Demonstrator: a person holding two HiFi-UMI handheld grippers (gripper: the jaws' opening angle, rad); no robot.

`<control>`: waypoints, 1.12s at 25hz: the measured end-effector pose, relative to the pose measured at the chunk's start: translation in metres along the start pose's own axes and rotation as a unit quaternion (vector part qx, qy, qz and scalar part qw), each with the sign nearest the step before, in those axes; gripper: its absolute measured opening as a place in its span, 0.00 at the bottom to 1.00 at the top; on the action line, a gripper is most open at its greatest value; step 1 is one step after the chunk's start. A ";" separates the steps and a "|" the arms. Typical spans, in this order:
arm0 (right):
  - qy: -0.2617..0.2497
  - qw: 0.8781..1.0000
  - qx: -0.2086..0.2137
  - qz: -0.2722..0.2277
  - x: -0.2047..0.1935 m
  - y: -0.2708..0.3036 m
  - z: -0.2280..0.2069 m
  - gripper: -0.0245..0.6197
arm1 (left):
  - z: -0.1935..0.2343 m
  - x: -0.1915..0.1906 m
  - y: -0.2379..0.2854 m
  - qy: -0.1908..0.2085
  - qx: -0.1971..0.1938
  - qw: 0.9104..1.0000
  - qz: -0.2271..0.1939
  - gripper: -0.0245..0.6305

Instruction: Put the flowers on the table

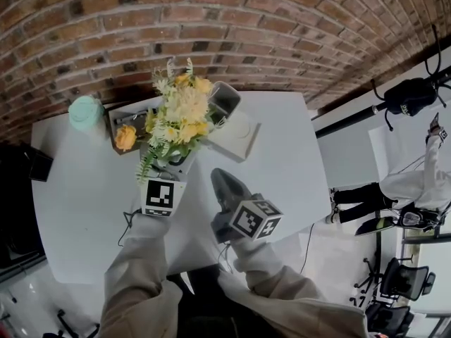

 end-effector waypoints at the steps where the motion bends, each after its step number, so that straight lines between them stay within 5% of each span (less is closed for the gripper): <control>1: 0.000 1.000 0.001 0.000 0.000 0.000 -0.001 0.04 | -0.001 0.000 0.001 0.004 0.001 1.000 0.002 0.57; 11: 0.008 1.000 0.013 -0.002 -0.002 -0.006 -0.001 0.04 | 0.000 0.000 -0.004 0.026 0.047 0.998 0.020 0.57; 15: 0.013 1.000 0.018 -0.008 -0.002 -0.010 0.000 0.04 | 0.005 0.002 -0.009 0.002 0.063 0.998 0.017 0.75; 28: 0.017 0.999 0.022 -0.040 0.005 -0.036 0.014 0.04 | -0.012 0.012 -0.056 -0.062 0.027 0.995 0.069 0.79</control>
Point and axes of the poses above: the fingertips, and each gripper's own axes: y forward along the fingers, z to its left, x out of its top, the point moved 5 cm from there along -y, backward along the fingers, and after that the axes turned 3 degrees about x, right-handed, at the moved point
